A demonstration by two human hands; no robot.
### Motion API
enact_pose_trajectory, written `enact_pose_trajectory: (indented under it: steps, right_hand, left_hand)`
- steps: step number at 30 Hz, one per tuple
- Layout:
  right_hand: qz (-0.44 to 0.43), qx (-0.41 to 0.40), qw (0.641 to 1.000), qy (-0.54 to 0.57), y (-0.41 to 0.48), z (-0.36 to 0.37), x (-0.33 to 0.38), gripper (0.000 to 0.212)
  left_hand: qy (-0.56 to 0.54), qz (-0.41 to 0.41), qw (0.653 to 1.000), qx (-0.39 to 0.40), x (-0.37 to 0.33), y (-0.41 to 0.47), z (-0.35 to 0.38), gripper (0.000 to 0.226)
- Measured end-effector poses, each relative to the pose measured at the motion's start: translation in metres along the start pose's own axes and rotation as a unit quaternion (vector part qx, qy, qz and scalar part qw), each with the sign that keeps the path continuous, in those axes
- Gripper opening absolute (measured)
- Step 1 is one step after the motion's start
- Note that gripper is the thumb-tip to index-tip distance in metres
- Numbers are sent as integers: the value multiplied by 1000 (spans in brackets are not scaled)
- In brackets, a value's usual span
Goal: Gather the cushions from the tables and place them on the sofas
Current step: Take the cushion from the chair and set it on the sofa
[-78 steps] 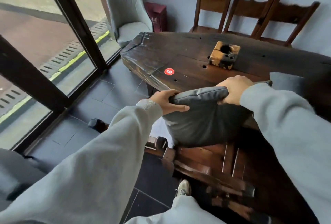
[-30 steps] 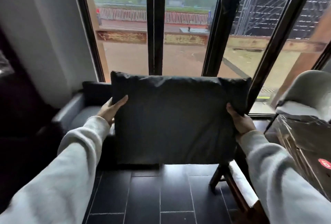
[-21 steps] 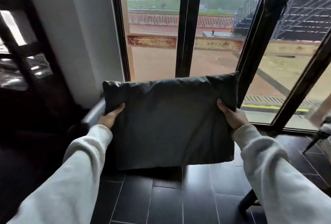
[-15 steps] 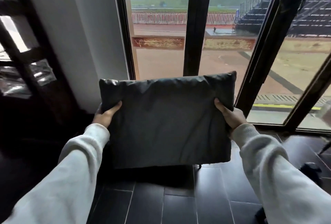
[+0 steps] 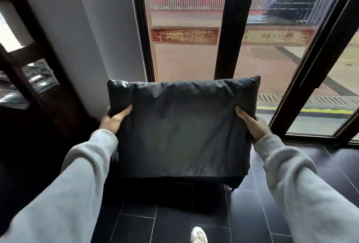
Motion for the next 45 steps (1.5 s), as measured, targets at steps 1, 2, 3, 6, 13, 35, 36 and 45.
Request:
enact_pose_trajectory:
  steps: [1, 2, 3, 6, 13, 35, 36, 45]
  right_hand:
    - [-1, 6, 1000, -1, 18, 6, 1, 98]
    - [-4, 13, 1000, -5, 37, 12, 2, 96]
    - [-10, 19, 1000, -11, 57, 19, 6, 95]
    - [-49, 37, 998, -2, 115, 39, 22, 89]
    - [-86, 68, 993, -35, 236, 85, 64, 57]
    - [13, 68, 996, -56, 474, 334, -8, 66]
    - [30, 65, 996, -60, 485, 348, -19, 63]
    - [120, -23, 991, 59, 582, 429, -134, 31]
  left_hand:
    - [3, -3, 1000, 1, 3, 17, 2, 53]
    - [5, -6, 1000, 0, 5, 34, 4, 62]
    - [4, -9, 1000, -1, 8, 52, 6, 70]
    - [9, -21, 1000, -11, 11, 107, 14, 77]
    - [37, 18, 999, -35, -22, 208, 36, 71]
    - [59, -120, 990, -49, 81, 576, -36, 53]
    - [55, -139, 988, -45, 95, 597, -41, 53]
    - [34, -193, 981, 4, 227, 743, -50, 62]
Point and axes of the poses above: each hand's wrist, its own y-axis towards the middle knuckle, its own z-axis out of the palm, x = y × z, the point moved 7 cm from there along y, towards the middle knuckle, and after that the axes turned 5 degrees about x, right-handed, at the moved point
